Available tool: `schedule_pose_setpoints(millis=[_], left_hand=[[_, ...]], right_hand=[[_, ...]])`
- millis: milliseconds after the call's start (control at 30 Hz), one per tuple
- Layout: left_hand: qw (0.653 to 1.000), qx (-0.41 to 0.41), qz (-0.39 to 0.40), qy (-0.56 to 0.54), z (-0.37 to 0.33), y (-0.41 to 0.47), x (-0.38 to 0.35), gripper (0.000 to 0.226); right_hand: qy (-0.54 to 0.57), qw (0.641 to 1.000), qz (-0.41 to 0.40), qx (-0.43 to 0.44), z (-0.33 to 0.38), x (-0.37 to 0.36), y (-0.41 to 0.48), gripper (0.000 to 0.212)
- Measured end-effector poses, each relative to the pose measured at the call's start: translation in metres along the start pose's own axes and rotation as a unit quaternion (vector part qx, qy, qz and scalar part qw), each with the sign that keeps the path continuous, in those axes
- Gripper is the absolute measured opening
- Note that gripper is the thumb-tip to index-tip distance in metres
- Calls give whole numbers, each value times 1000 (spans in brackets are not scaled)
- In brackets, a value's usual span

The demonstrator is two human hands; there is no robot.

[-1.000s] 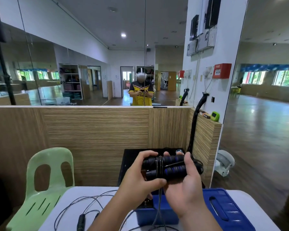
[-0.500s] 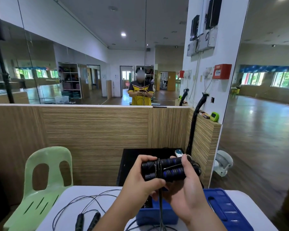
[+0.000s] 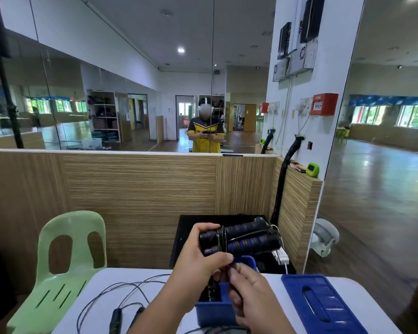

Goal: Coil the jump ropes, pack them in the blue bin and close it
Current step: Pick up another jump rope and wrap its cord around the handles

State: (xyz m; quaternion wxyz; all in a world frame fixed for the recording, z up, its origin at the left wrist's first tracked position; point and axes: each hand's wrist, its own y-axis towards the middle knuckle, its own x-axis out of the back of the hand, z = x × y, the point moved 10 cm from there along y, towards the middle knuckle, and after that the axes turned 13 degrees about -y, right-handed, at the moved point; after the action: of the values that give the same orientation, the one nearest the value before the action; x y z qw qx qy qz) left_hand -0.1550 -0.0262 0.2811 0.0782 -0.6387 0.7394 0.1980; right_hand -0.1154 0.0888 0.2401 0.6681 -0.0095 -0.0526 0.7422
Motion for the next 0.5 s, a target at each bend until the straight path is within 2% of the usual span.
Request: schedule_pose_setpoints(millis=[200, 300, 433, 500], left_hand=[[995, 53, -51, -72, 21, -1, 5, 47], [991, 36, -100, -79, 18, 0, 10, 14], [983, -25, -179, 5, 14, 1, 25, 38], [975, -47, -215, 6, 13, -3, 31, 37]], right_hand=[[-107, 993, 24, 36, 2, 5, 10, 30], [-141, 989, 27, 37, -6, 3, 15, 30], [-203, 977, 48, 54, -11, -11, 10, 40], [-212, 973, 53, 70, -9, -17, 5, 38]])
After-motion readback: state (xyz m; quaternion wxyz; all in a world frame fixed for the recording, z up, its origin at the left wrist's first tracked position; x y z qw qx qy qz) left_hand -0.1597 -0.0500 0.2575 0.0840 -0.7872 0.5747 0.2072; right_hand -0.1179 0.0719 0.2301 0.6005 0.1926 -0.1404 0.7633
